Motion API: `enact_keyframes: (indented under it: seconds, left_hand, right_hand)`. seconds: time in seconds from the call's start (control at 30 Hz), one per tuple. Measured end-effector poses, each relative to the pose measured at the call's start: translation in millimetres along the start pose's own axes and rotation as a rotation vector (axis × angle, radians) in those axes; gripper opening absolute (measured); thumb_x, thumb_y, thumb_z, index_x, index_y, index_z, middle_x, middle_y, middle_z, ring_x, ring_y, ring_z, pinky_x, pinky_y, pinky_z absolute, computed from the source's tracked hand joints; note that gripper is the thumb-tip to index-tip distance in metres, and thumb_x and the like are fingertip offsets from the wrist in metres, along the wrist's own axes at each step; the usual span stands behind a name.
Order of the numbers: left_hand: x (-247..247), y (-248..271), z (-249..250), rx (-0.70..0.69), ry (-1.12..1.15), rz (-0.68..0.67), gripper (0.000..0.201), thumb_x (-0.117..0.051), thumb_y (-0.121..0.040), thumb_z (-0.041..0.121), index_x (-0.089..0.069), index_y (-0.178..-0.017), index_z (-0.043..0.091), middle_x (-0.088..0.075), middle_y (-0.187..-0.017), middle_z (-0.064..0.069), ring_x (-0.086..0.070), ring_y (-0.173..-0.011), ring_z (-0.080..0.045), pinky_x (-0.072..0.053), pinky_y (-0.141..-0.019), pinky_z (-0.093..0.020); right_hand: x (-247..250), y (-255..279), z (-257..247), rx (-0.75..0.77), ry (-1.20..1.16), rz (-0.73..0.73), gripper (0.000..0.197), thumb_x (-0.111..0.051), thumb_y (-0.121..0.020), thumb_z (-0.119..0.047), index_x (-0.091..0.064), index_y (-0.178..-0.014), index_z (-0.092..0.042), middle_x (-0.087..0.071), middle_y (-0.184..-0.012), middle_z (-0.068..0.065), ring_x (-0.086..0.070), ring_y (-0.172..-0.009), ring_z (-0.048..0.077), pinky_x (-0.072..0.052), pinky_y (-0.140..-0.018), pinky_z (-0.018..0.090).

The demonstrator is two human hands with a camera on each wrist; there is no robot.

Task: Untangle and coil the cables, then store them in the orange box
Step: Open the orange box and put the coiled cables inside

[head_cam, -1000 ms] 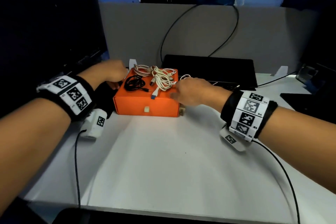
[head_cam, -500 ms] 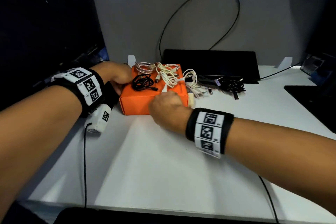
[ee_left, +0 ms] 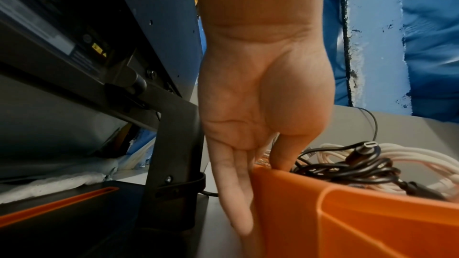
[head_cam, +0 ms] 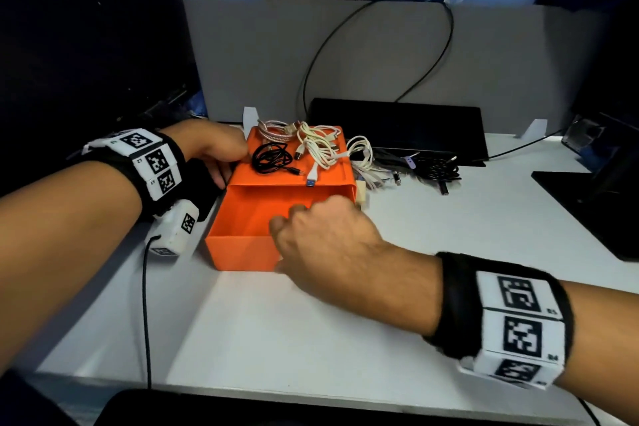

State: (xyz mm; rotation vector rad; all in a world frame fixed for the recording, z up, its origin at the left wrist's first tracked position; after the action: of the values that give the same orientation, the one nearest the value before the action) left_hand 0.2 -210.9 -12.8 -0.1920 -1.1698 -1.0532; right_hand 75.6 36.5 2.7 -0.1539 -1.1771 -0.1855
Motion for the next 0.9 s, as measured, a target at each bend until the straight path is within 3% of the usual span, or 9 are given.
enact_keyframes:
  seconds: [0.1,0.17,0.23,0.33,0.53,0.63,0.7,0.8,0.9]
  left_hand:
    - [-0.2,-0.1,-1.9,0.015,-0.019,-0.013,0.031,-0.041,-0.106,0.013,-0.063,-0.119,-0.005,-0.074,-0.103,-0.028,-0.075,-0.083,-0.038,-0.064,-0.060,-0.040]
    - [-0.5,0.2,-1.2,0.029,-0.045,-0.024,0.032,-0.041,-0.105,0.013,-0.063,-0.120,-0.005,-0.074,-0.101,-0.028,-0.076,-0.086,-0.040,-0.063,-0.057,-0.039]
    - [-0.6,0.0,-0.2,0.032,-0.065,-0.027,0.033,-0.040,-0.106,0.013,-0.062,-0.121,-0.005,-0.074,-0.099,-0.028,-0.076,-0.081,-0.038,-0.064,-0.058,-0.039]
    - [-2.6,0.6,2.5,0.024,-0.067,-0.028,0.032,-0.039,-0.106,0.008,-0.062,-0.122,-0.007,-0.075,-0.093,-0.029,-0.075,-0.072,-0.036,-0.064,-0.058,-0.041]
    - [-4.4,-0.1,2.5,0.022,-0.056,-0.033,0.032,-0.038,-0.106,0.006,-0.063,-0.116,-0.011,-0.075,-0.085,-0.028,-0.075,-0.063,-0.035,-0.060,-0.049,-0.037]
    - [-4.6,-1.3,0.1,0.021,-0.045,-0.037,0.033,-0.038,-0.107,0.008,-0.064,-0.117,-0.009,-0.075,-0.085,-0.027,-0.075,-0.066,-0.035,-0.063,-0.055,-0.040]
    - [-4.8,-3.0,-1.2,0.022,-0.040,-0.034,0.032,-0.038,-0.106,0.007,-0.063,-0.118,-0.009,-0.075,-0.085,-0.027,-0.075,-0.066,-0.035,-0.063,-0.055,-0.039]
    - [-5.3,-5.8,-3.4,0.030,-0.027,-0.033,0.032,-0.037,-0.106,0.006,-0.062,-0.120,-0.008,-0.075,-0.089,-0.029,-0.076,-0.071,-0.039,-0.063,-0.053,-0.040]
    - [-6.3,-7.1,-2.7,0.035,-0.009,-0.037,0.031,-0.038,-0.105,0.005,-0.062,-0.120,-0.008,-0.075,-0.086,-0.029,-0.076,-0.071,-0.040,-0.062,-0.051,-0.041]
  right_hand:
    - [-6.0,1.2,7.4,0.017,0.010,-0.031,0.030,-0.048,-0.105,-0.027,-0.047,-0.133,-0.015,-0.059,-0.104,0.006,-0.046,-0.077,0.024,-0.030,-0.052,0.033]
    - [-8.1,3.6,3.6,0.047,0.002,-0.063,0.029,-0.046,-0.102,-0.013,-0.048,-0.131,-0.014,-0.060,-0.089,0.003,-0.047,-0.072,0.024,-0.034,-0.053,0.032]
    - [-7.8,5.8,-1.3,0.068,-0.022,-0.087,0.029,-0.046,-0.100,-0.007,-0.049,-0.128,-0.012,-0.042,-0.070,0.000,-0.040,-0.057,0.020,-0.033,-0.050,0.031]
    - [-3.5,11.1,-7.5,0.090,-0.042,-0.106,0.027,-0.048,-0.099,-0.005,-0.050,-0.125,-0.012,-0.033,-0.067,-0.002,-0.032,-0.050,0.020,-0.032,-0.047,0.030]
    - [1.4,19.4,-4.7,0.120,-0.087,-0.118,0.023,-0.053,-0.098,-0.015,-0.054,-0.121,-0.015,-0.037,-0.068,-0.002,-0.031,-0.051,0.018,-0.029,-0.047,0.029]
    - [15.2,17.2,24.9,-0.026,-0.207,-0.053,0.020,-0.045,-0.103,-0.030,-0.060,-0.113,-0.020,-0.061,-0.087,0.007,-0.051,-0.067,0.028,-0.039,-0.058,0.032]
    - [17.0,10.3,77.3,-0.237,-0.231,-0.007,0.024,-0.043,-0.101,-0.033,-0.063,-0.105,-0.019,-0.057,-0.092,0.011,-0.053,-0.081,0.031,-0.040,-0.068,0.035]
    - [-0.6,4.0,175.3,-0.492,-0.199,-0.009,0.015,-0.049,-0.094,-0.026,-0.058,-0.087,-0.017,-0.059,-0.091,0.009,-0.053,-0.083,0.031,-0.042,-0.071,0.035]
    - [-41.8,-4.4,228.3,-0.538,-0.244,-0.113,0.012,-0.054,-0.092,-0.019,-0.064,-0.085,-0.020,-0.072,-0.093,0.009,-0.064,-0.091,0.034,-0.054,-0.075,0.039]
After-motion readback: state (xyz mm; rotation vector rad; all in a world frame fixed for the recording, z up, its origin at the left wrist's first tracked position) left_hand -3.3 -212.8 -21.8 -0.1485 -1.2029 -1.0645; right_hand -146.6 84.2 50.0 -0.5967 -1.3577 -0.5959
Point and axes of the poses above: each hand's wrist, its own y-axis away from the middle knuckle, its own x-axis out of the back of the hand, z = x × y, the point moved 5 cm from there along -y, towards the middle knuckle
